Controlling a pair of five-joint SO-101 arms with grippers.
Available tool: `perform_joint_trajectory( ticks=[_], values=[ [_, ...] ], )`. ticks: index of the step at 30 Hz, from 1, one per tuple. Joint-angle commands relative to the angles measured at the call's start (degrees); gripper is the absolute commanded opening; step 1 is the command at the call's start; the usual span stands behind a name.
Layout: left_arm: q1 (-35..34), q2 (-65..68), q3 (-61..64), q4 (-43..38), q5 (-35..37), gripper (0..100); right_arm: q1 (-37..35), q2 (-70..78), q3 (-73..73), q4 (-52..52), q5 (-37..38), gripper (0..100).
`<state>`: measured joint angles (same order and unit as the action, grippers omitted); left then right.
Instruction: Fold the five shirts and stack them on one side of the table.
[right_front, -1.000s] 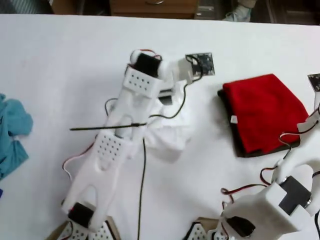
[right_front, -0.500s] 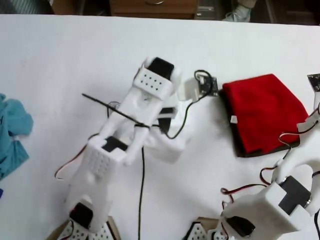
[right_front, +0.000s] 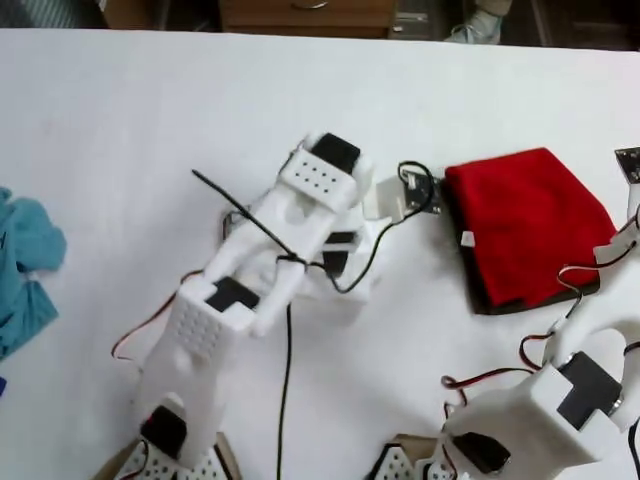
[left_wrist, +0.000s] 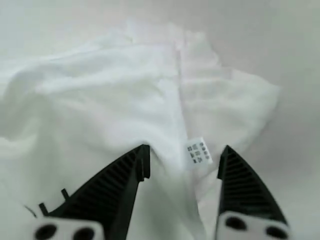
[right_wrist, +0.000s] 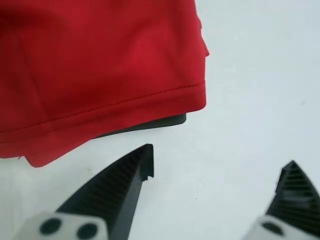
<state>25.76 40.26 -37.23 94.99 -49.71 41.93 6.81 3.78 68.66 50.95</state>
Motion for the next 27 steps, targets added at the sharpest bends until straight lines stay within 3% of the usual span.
perform_joint_trajectory(
  ticks=[1,2,18,27],
  values=[
    [0.5,-4.4,0.0,0.9,0.4,7,0.3,-0.3,-2.5,0.3,0.1,38.7],
    [0.5,-4.2,0.0,0.9,0.4,2,0.2,-0.3,-2.4,0.3,0.0,38.7],
    [5.1,-9.9,-0.1,6.6,0.5,2,0.2,-0.3,-2.5,0.3,-0.2,38.7],
    [4.1,-15.9,15.3,4.0,0.1,2,0.0,-0.2,-4.0,0.3,-0.3,38.7]
  ],
)
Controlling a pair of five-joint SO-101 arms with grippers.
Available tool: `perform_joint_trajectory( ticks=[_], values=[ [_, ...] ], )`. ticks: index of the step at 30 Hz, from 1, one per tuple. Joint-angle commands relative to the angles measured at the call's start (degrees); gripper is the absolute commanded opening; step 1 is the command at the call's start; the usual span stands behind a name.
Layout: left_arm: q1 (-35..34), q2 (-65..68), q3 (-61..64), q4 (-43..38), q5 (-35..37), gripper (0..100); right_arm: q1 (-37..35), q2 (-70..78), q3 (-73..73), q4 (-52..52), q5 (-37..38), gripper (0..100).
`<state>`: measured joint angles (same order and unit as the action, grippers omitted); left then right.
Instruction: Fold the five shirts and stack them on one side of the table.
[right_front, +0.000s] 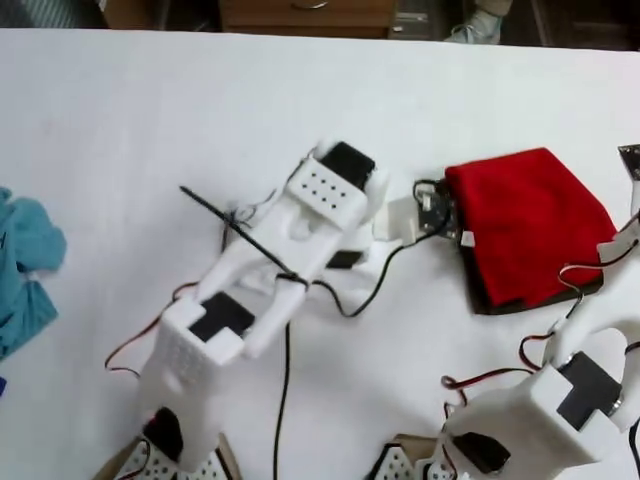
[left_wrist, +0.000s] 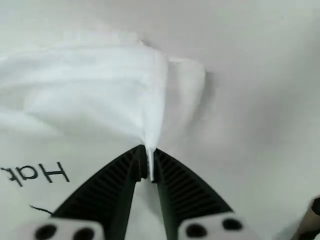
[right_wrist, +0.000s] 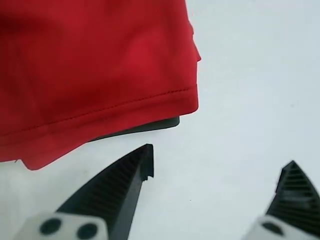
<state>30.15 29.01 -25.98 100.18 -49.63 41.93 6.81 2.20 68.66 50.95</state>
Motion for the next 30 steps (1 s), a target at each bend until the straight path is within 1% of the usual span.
perform_joint_trajectory(
  ticks=[1,6,10,12,17,19,22,25,27,30],
  values=[
    [-0.2,-4.8,5.9,-2.4,0.0,2,0.0,-0.2,-2.5,0.3,-0.3,38.7],
    [-0.5,-4.9,14.5,-9.7,-0.1,3,0.2,-0.2,-2.5,0.3,-0.3,38.7],
    [-0.3,-5.0,16.6,-10.0,0.0,4,0.5,-0.2,-2.5,0.3,-0.3,38.7],
    [-0.4,-5.4,16.6,-10.0,0.0,8,0.5,-0.2,-2.5,0.3,-0.3,38.7],
    [-0.6,-11.1,16.6,-9.9,0.0,25,0.5,-0.2,-2.4,0.3,-0.3,38.7],
    [-0.8,-14.4,16.6,-9.9,0.2,28,0.5,-0.2,-2.4,0.3,-0.3,38.7],
    [-4.0,-19.7,16.5,-10.5,0.4,29,0.5,-0.2,-2.4,0.3,-0.3,38.7],
    [-11.0,-21.6,18.2,-12.4,0.4,29,0.4,-0.2,-2.3,0.3,-0.3,38.7],
    [-14.3,-21.6,21.4,-14.3,0.1,29,0.0,-0.2,-2.2,0.3,-0.3,38.7],
    [-15.4,-21.7,29.2,-19.7,0.0,29,-0.1,-0.2,-2.2,0.3,-0.4,38.7]
  ],
)
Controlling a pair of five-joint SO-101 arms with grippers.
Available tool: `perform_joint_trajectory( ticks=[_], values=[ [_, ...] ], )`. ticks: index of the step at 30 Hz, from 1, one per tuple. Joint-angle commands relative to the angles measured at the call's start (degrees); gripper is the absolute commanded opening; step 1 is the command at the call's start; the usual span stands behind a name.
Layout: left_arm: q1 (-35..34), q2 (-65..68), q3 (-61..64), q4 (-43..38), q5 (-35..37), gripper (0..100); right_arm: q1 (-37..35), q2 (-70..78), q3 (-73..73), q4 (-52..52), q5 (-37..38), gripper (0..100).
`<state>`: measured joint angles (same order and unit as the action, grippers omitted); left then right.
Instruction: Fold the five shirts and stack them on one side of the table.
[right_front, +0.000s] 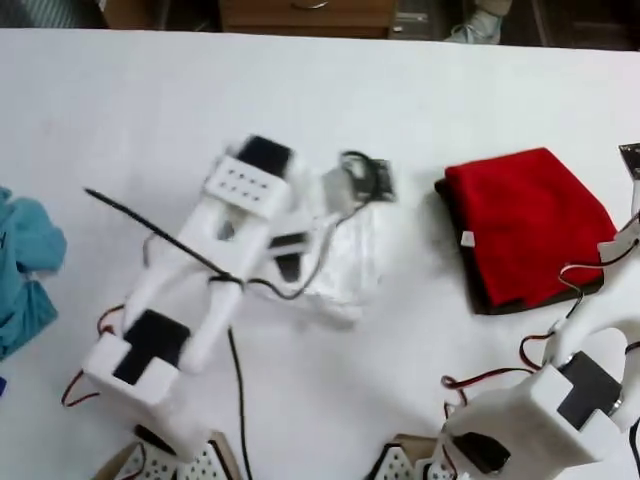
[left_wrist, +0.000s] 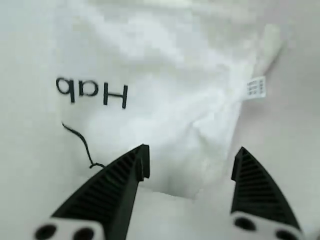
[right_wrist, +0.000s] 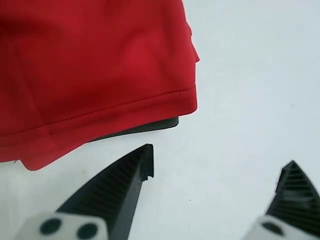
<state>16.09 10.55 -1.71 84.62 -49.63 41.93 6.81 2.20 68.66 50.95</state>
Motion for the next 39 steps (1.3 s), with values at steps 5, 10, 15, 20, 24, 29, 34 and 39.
perform_joint_trajectory(
  ticks=[5,10,15,20,24,29,34,39],
  values=[
    [-1.2,-3.3,15.5,-14.4,0.1,29,-0.3,-0.2,-2.1,0.3,-0.4,38.7],
    [-3.3,-3.6,20.2,-16.0,0.0,29,-0.2,-0.2,-2.1,0.4,-0.4,38.7],
    [-4.3,-6.0,20.1,-15.6,0.0,29,-0.7,-0.2,-2.1,0.4,-0.4,38.7],
    [-1.8,-12.7,20.2,-12.3,0.2,29,-1.4,-0.2,-2.2,0.3,-0.4,38.7],
    [0.0,-16.0,20.1,-11.6,0.4,29,-2.2,-0.2,-2.1,0.3,-0.4,38.7],
    [0.3,-16.4,14.2,-12.0,0.4,29,-2.9,-0.2,-2.1,0.3,-3.0,38.7],
    [0.3,-7.3,9.0,-13.7,0.5,29,-2.9,-0.2,-2.1,0.3,-3.2,38.7],
    [0.2,1.8,9.0,-13.5,0.5,29,-2.4,-0.2,-2.2,0.3,-3.0,38.7]
  ],
)
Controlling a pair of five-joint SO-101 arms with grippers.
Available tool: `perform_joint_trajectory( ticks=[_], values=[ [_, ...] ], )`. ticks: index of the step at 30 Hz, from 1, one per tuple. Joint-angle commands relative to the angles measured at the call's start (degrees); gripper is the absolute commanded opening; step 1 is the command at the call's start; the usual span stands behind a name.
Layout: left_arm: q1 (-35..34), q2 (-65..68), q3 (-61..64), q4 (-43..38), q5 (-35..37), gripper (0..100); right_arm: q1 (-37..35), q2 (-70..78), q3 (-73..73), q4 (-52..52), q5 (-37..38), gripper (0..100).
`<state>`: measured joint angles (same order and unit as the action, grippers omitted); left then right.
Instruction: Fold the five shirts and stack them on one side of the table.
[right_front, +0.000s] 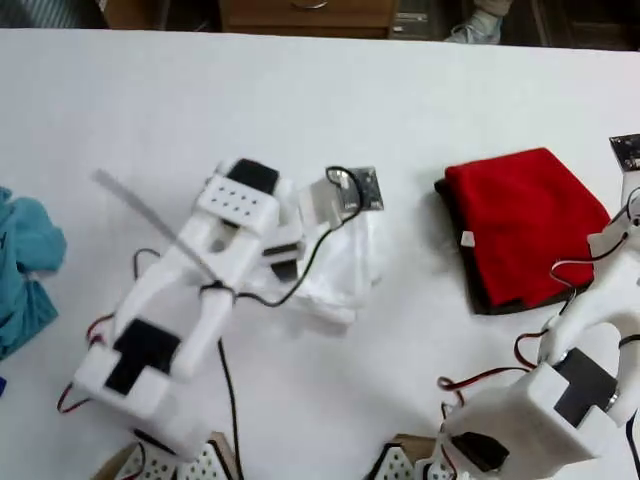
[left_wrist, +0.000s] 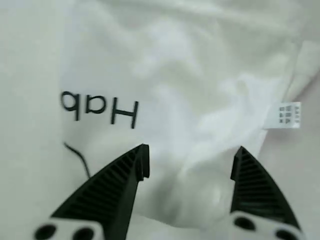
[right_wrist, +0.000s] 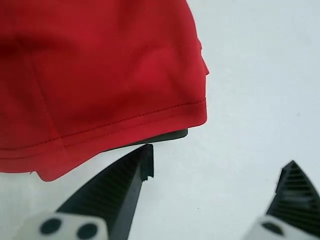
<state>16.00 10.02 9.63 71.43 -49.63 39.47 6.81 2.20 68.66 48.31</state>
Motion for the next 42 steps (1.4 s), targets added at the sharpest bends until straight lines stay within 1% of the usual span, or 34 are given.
perform_joint_trajectory(
  ticks=[1,6,9,11,14,16,18,21,25,31,35,36,38,42],
  values=[
    [0.5,2.5,-1.9,-0.1,0.5,29,0.0,-0.2,-2.3,0.3,-0.3,38.7],
    [0.9,2.0,1.0,0.0,0.4,29,-0.1,-0.2,-2.4,0.3,-0.2,38.7],
    [0.8,1.8,-0.7,0.3,0.4,29,-0.3,-0.2,-2.4,0.3,-0.4,38.7],
    [0.8,1.2,-5.1,1.4,0.5,29,-0.4,-0.2,-2.4,0.3,-0.4,38.7],
    [1.1,-0.2,-15.9,3.3,0.5,29,-0.3,-0.2,-2.1,0.3,-0.4,38.7],
    [1.3,1.1,-22.5,3.1,0.7,29,-0.3,-0.2,-2.1,0.3,-0.4,38.7],
    [1.6,4.9,-27.9,3.0,1.2,29,-0.3,-0.2,-2.0,0.4,-0.4,38.7],
    [1.6,13.7,-36.2,4.0,-0.1,29,-0.3,-0.2,-2.0,0.4,-0.4,38.7],
    [1.8,26.5,-50.4,4.2,-1.5,29,-0.3,-0.1,-2.0,0.5,-0.4,38.7],
    [3.7,44.1,-73.0,11.5,-3.2,29,-0.3,-0.1,-2.0,1.9,-0.5,38.7],
    [5.1,52.5,-84.3,16.5,-3.3,29,-0.3,-0.1,-2.0,1.9,-0.5,38.7],
    [5.4,54.2,-86.0,17.6,-3.4,28,-0.3,-0.1,-2.0,1.9,-0.5,38.7],
    [5.5,57.0,-89.0,18.9,-3.4,23,-0.3,-0.1,-2.0,1.9,-0.5,38.7],
    [5.2,58.8,-94.0,20.2,-3.1,7,-0.3,-0.1,-1.8,1.9,-0.5,38.7]
  ],
)
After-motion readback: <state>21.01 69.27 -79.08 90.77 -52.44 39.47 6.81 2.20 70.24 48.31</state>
